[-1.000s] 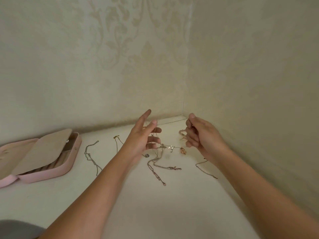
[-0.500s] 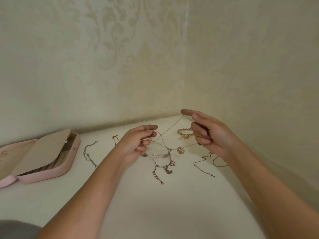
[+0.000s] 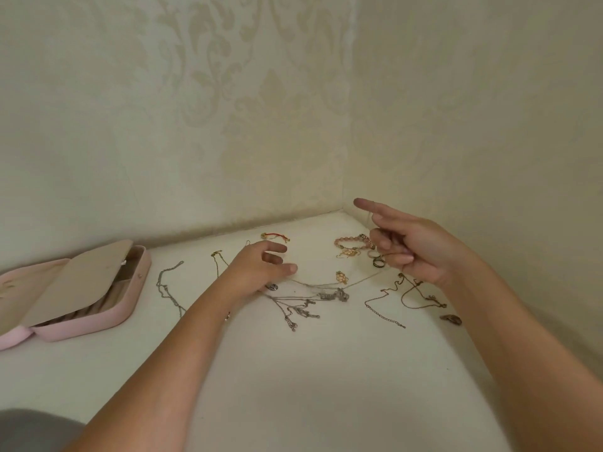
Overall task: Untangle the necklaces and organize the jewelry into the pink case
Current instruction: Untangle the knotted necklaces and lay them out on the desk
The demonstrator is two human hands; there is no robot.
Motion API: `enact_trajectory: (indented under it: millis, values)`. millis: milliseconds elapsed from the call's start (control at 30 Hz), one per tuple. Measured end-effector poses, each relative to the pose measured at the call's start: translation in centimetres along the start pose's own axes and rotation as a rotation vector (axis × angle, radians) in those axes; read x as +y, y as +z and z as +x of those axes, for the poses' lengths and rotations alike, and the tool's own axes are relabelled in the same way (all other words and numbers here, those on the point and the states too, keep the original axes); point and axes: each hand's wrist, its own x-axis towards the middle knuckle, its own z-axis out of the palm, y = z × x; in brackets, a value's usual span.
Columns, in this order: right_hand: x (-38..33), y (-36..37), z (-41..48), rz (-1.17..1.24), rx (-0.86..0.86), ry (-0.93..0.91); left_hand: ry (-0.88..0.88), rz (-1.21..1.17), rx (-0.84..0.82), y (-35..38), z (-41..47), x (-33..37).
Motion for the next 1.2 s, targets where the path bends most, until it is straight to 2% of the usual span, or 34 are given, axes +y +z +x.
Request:
enact_trajectory:
  millis: [133,233,400,500,633,767,833,867,933,1000,1067,1200]
  values:
    - [-0.4,-0.6,-0.2,-0.097,0.054,-0.028,0.155,0.263,0.071,1.3,-0.5,-0.1]
    - [-0.5,-0.8,-0.3,-0.301,0.095,-0.018,0.346,0.393,0.130,2.9,-2.1,1.1]
    - [-0.1,-0.8,-0.2,-0.611,0.149,0.060,0.563,0.556,0.051,6.3,-5.9,1.2]
    - [0.5,-1.1,0.3,-0.817,0.211,0.057,0.557,0.651,-0.029,5.9,-7.9,-0.6]
    - [1.7,-1.4,1.3,-0.973,0.370,-0.059,0.477,0.731,-0.120,4.5,-9.2,-1.8]
    - [2.6,-1.2,1.6,-1.386,0.436,-0.073,0.485,0.759,-0.118,4.4,-9.1,-2.3]
    - [2.3,-0.2,1.2,-1.383,0.370,-0.140,0.488,0.765,-0.112,4.4,-9.0,-2.5]
    - [2.2,0.4,0.8,-1.309,0.266,-0.157,0.488,0.767,-0.113,4.4,-9.0,-2.5]
    - [2.2,1.8,0.0,-1.168,-0.015,-0.074,0.490,0.769,-0.119,4.3,-9.0,-2.6]
    - [2.7,2.4,-0.3,-1.185,-0.203,0.055,0.494,0.771,-0.132,4.2,-9.1,-2.8]
    - [3.0,2.2,-0.2,-1.215,-0.242,0.124,0.490,0.760,-0.147,3.9,-9.3,-3.0]
    - [2.8,1.5,-0.1,-1.165,-0.217,0.180,0.492,0.717,-0.184,3.4,-9.8,-3.2]
